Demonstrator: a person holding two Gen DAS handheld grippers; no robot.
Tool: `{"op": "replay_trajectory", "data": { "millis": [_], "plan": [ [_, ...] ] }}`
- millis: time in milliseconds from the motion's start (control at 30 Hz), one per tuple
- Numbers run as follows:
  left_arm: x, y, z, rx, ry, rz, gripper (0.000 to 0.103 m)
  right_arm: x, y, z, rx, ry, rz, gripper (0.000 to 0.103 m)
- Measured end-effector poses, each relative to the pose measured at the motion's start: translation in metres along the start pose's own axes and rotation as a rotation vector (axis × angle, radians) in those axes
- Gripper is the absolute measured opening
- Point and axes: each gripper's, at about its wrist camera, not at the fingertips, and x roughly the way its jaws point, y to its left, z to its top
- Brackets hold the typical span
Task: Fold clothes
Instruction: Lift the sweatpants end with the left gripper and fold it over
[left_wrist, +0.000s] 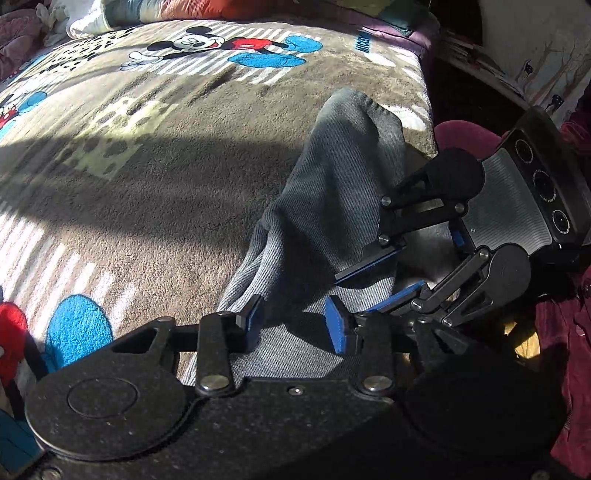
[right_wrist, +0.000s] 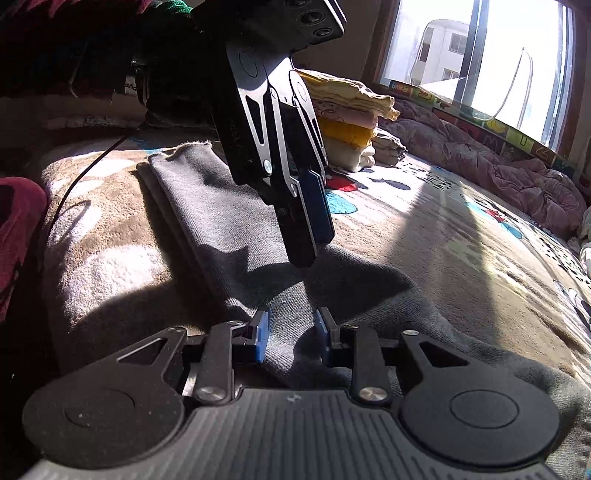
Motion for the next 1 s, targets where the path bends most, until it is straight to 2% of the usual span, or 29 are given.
{"op": "replay_trajectory", "data": {
  "millis": [100,200,333,433,467,533,600,667,733,833,933,1000],
  "plan": [
    [0.002,0.020,0.010,-0.024,-0.003,-0.008,0.034,-0.001,-0.001,-0.002,0.011,0.003,0.012,0.029],
    [0.010,0.034,0.021,-0.012,0.013,-0.086,0.033,-0.001,-0.002,-0.004,0.022,0.003,0.019,0.029],
    [0.026,0.045,0.030,0.011,0.089,-0.175,0.032,-0.002,-0.002,-0.008,0.040,-0.001,0.027,0.030],
    [0.037,0.068,0.027,-0.083,0.095,-0.303,0.032,-0.002,-0.004,-0.011,0.063,-0.005,0.038,0.030],
    [0.042,0.075,0.025,-0.120,0.097,-0.322,0.032,-0.003,-0.004,-0.011,0.069,-0.006,0.041,0.030],
    [0.054,0.084,0.023,-0.187,0.102,-0.326,0.025,-0.003,-0.004,-0.012,0.076,-0.010,0.045,0.030],
    [0.054,0.083,0.024,-0.210,0.077,-0.305,0.018,-0.005,-0.004,-0.013,0.070,-0.015,0.043,0.030],
    [0.041,0.065,0.024,-0.166,0.032,-0.212,0.011,-0.006,-0.002,-0.012,0.059,-0.020,0.035,0.029],
    [0.028,0.048,0.019,-0.147,-0.027,-0.110,0.009,-0.009,-0.002,-0.010,0.058,-0.029,0.022,0.029],
    [0.016,0.029,0.004,-0.225,-0.149,0.040,0.009,-0.008,-0.009,-0.010,0.124,-0.027,0.038,0.030],
    [0.020,0.030,-0.007,-0.382,-0.224,0.100,0.009,-0.008,-0.016,-0.009,0.175,-0.034,0.054,0.030],
    [0.016,0.028,-0.011,-0.453,-0.271,0.150,0.010,-0.009,-0.017,-0.009,0.181,-0.046,0.046,0.033]
  ]
}}
